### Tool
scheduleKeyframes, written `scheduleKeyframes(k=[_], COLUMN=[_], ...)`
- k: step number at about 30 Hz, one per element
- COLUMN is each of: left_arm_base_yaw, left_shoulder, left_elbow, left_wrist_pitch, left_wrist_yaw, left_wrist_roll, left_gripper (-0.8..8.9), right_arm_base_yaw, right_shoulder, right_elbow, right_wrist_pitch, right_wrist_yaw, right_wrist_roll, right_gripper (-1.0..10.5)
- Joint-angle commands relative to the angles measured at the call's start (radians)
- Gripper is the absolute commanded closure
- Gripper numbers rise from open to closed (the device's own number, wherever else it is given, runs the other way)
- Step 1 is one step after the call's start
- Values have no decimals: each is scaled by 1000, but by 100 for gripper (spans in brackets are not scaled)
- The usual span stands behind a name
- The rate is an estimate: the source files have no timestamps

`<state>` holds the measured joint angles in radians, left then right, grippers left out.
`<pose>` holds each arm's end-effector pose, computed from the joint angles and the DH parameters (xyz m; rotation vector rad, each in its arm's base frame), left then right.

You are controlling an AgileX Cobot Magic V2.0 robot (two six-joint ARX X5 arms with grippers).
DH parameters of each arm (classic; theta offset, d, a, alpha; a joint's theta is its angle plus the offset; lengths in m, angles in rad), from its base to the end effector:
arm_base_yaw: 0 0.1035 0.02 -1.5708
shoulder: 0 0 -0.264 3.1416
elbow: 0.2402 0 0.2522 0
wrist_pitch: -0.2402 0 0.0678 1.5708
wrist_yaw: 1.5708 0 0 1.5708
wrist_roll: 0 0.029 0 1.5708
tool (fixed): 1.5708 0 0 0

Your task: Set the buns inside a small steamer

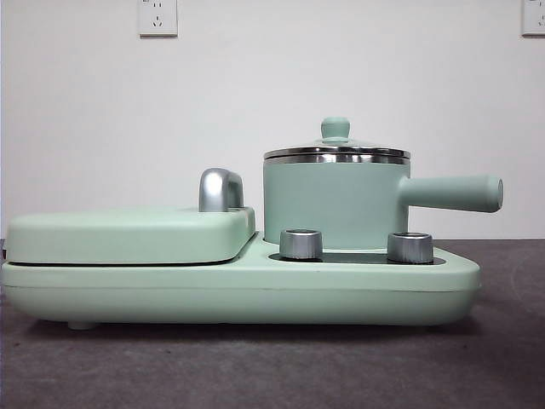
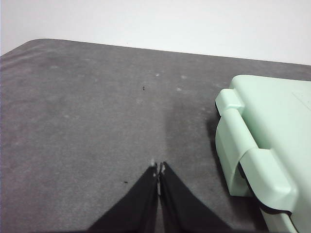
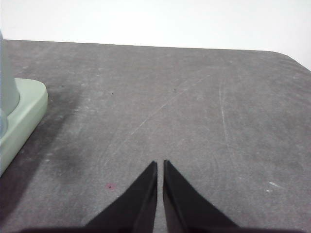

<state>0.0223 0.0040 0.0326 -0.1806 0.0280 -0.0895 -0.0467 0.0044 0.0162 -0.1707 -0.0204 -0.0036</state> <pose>0.0948 0.0013 0.1569 -0.0931 0.1521 0.0011 0.0957 -0.0039 0.1522 0.0017 0.1589 -0.0260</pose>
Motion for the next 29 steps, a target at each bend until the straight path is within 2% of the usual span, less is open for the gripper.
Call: scheduleKeyframes(k=[1,12,29], left_arm_base_yaw=[2,2,2], left_shoulder=[-1,-1,-1], left_elbow=[-19,-19,-19], left_wrist_pitch=[-6,-6,-6], left_wrist_yaw=[0,0,0], left_wrist_roll=[14,14,14], left_gripper=[807,807,807], right_arm_base_yaw=[3,57,58], right_shoulder=[-1,-1,-1], right_elbow=[-5,-5,-5], right_wrist_pitch=[-9,14,16], right_wrist_yaw=[2,-5,-5], right_wrist_roll=[4,3,3], right_gripper=[928,928,928])
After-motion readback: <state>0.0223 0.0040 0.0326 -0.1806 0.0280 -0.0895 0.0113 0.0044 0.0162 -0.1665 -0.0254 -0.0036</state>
